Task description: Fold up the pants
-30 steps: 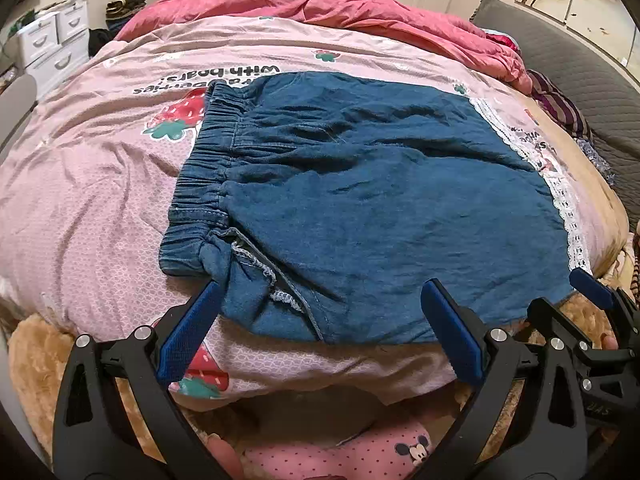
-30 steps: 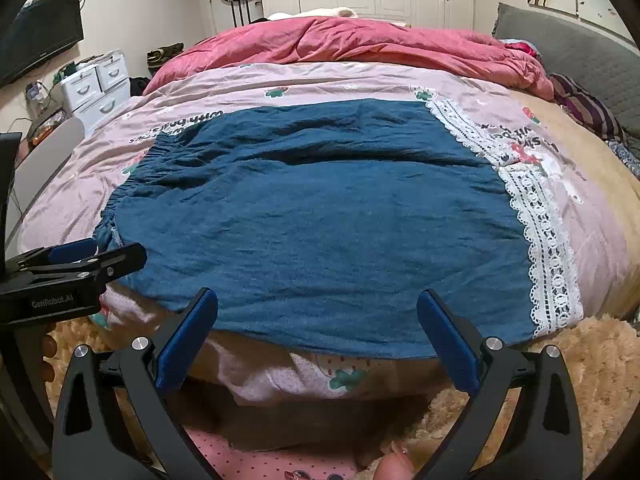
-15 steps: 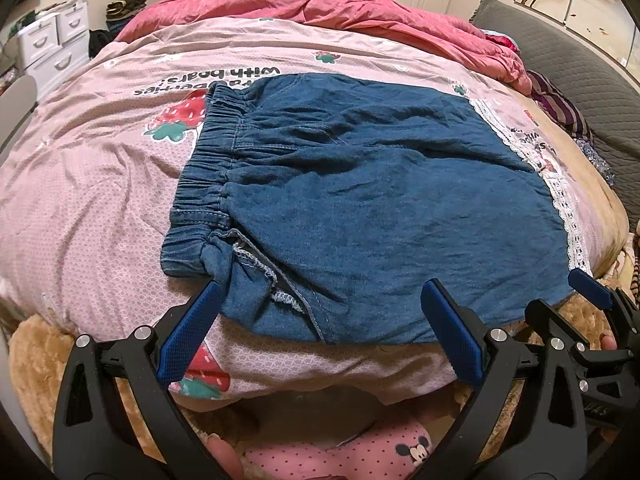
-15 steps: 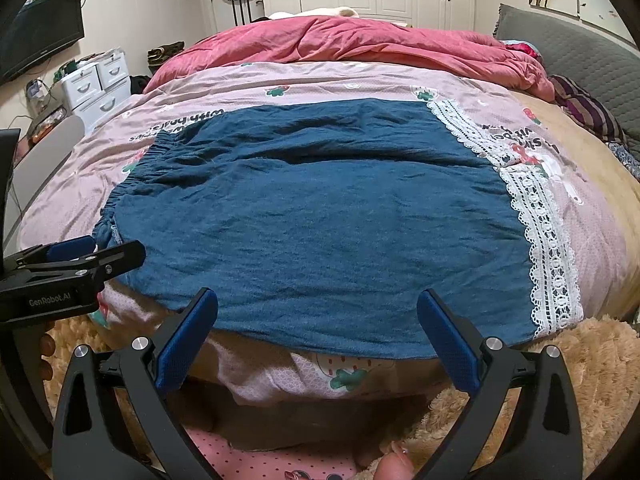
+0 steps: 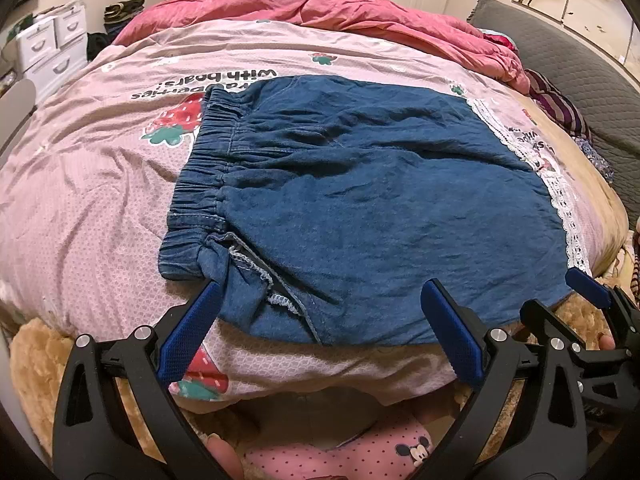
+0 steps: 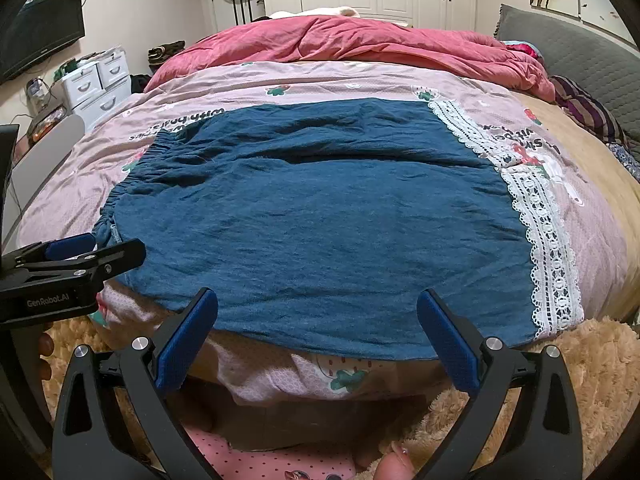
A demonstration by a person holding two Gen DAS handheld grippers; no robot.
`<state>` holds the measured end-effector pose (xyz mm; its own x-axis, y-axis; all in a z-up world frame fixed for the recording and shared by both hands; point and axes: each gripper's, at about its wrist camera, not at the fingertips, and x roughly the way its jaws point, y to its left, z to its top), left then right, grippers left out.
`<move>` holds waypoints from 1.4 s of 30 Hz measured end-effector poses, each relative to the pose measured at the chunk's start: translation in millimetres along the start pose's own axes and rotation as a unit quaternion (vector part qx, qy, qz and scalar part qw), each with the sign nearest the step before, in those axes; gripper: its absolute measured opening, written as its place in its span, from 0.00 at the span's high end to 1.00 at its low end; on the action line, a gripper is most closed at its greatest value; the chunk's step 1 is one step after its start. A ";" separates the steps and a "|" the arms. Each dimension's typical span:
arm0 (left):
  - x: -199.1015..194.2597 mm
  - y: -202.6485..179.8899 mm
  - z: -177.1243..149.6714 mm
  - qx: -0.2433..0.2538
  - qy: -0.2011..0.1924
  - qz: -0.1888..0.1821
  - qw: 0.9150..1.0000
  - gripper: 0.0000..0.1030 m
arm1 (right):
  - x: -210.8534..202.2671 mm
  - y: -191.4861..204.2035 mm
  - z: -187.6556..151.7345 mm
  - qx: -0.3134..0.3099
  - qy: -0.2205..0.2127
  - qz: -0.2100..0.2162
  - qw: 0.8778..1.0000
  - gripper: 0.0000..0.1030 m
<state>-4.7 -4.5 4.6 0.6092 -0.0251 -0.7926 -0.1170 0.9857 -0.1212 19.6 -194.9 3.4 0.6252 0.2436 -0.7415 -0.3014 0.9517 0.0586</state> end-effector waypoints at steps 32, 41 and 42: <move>7.6 14.0 13.7 -0.014 -0.004 -0.002 1.000 0.09 | 17.3 2.6 18.1 -0.009 0.007 0.006 1.000 0.04; 15.0 34.4 40.8 -0.032 -0.009 -0.014 0.999 0.09 | 41.2 -1.1 62.3 -0.009 0.020 0.055 0.998 0.04; 16.9 37.7 45.0 -0.033 -0.008 -0.013 0.999 0.09 | 46.3 0.4 68.6 -0.018 0.021 0.054 0.998 0.04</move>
<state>36.5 39.7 13.5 0.6256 -0.0472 -0.7787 -0.1515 0.9718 -0.1806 97.8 -170.5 14.9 0.5562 0.3362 -0.7600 -0.3914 0.9127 0.1173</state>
